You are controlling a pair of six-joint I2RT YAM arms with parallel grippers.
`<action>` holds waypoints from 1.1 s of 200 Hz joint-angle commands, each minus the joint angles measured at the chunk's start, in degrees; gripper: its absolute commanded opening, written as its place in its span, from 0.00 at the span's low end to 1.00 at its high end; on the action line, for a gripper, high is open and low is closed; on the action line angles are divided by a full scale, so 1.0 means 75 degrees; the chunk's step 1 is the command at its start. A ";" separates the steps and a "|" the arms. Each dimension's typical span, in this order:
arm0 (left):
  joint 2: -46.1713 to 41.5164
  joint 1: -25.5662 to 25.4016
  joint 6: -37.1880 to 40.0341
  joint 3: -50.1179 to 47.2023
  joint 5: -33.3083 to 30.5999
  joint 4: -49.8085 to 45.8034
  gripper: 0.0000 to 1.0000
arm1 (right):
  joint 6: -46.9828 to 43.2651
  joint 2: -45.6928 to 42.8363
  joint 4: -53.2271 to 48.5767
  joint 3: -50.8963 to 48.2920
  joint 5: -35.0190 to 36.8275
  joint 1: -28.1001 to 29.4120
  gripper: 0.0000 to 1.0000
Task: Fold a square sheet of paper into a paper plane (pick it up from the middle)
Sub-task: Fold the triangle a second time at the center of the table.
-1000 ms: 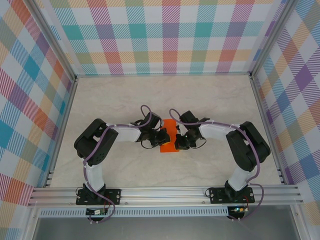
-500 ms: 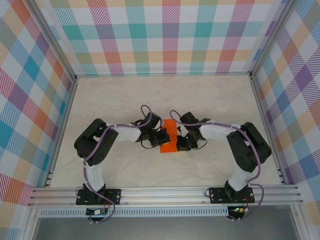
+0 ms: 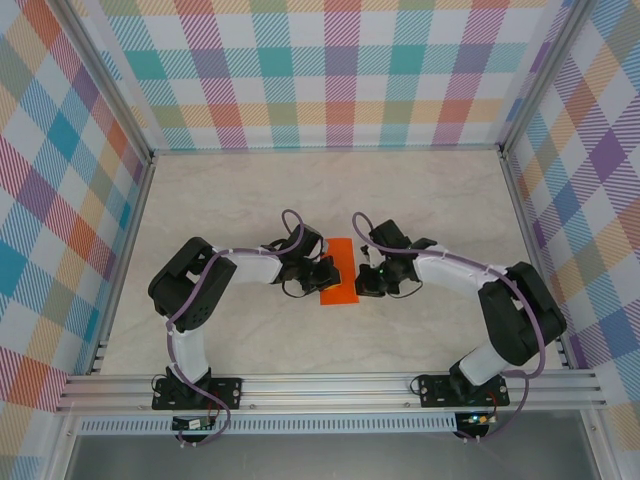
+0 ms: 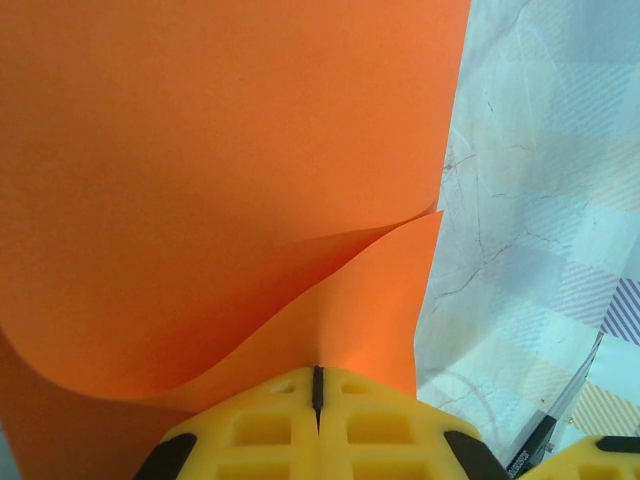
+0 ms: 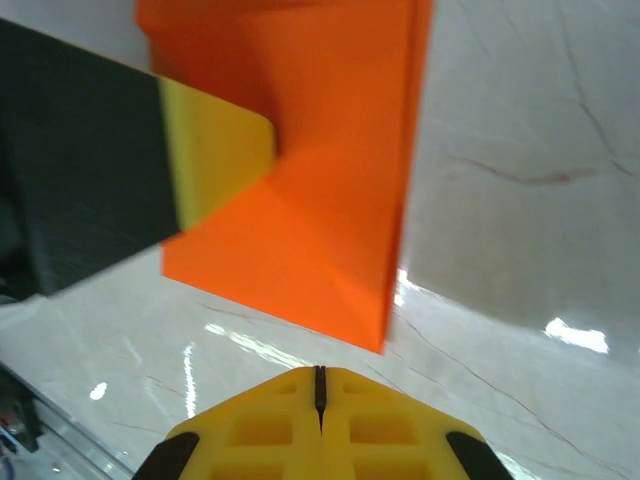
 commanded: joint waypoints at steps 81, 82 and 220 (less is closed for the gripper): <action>0.0078 -0.0026 0.0684 0.0320 -0.0323 -0.0747 0.03 | 0.0001 0.1255 0.0413 0.0174 -0.0052 -0.0028 0.00; 0.0078 -0.0026 0.0698 0.0326 -0.0315 -0.0744 0.03 | 0.0004 0.1262 0.0409 0.0165 -0.0034 -0.0028 0.00; -0.0247 -0.0674 0.0568 -0.0151 -0.0358 0.0281 0.06 | 0.0347 0.1210 0.0582 -0.0362 0.0159 -0.0027 0.00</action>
